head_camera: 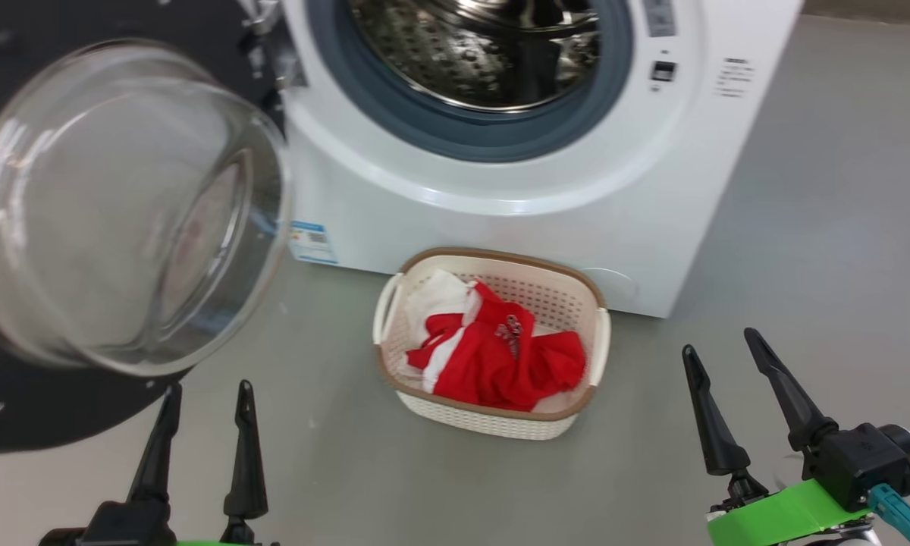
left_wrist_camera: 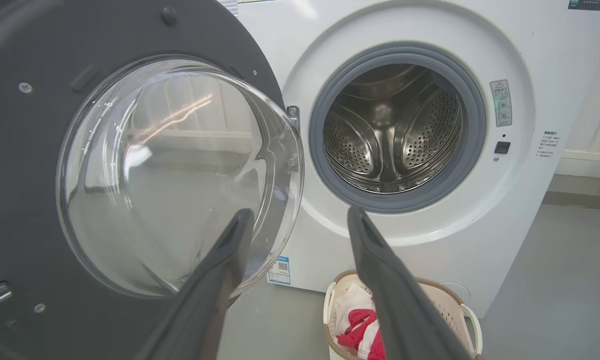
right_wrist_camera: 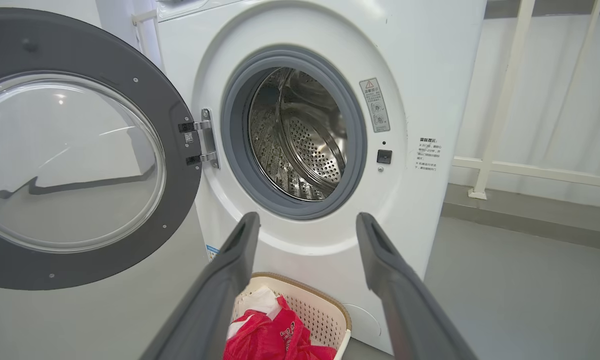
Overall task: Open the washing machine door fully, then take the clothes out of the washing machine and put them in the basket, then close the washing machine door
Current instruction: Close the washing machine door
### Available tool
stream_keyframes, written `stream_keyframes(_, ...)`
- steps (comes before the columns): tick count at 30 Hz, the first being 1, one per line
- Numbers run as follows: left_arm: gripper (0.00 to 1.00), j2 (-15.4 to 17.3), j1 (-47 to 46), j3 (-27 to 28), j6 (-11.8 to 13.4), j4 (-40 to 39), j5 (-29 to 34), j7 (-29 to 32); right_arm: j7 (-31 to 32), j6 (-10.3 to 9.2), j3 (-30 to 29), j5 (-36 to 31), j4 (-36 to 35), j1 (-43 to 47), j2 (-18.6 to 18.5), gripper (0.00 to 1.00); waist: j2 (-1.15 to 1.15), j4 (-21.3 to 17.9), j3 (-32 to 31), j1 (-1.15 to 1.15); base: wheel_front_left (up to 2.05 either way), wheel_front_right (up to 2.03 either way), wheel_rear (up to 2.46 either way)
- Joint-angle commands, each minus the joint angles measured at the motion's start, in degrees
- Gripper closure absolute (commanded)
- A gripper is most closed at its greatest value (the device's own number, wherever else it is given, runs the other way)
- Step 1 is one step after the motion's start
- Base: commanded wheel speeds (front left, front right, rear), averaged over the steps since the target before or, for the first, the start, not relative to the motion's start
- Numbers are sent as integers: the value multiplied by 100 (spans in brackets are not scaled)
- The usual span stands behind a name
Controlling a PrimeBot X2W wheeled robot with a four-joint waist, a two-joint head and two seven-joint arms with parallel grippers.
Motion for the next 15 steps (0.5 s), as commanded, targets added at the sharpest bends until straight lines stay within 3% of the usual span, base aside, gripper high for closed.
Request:
stream_keyframes(1, 0, 95, -76, 171, 81, -188, 55, 21, 10, 28, 155, -71, -166, -211, -66, 0, 0, 362, -28, 0, 0, 0, 0)
stream_keyframes(15, 0, 168, 15, 151, 229, -384, 135, 134, 51, 28, 289, -73, -231, -146, -66, 0, 0, 1165, -191, 0, 0, 0, 0)
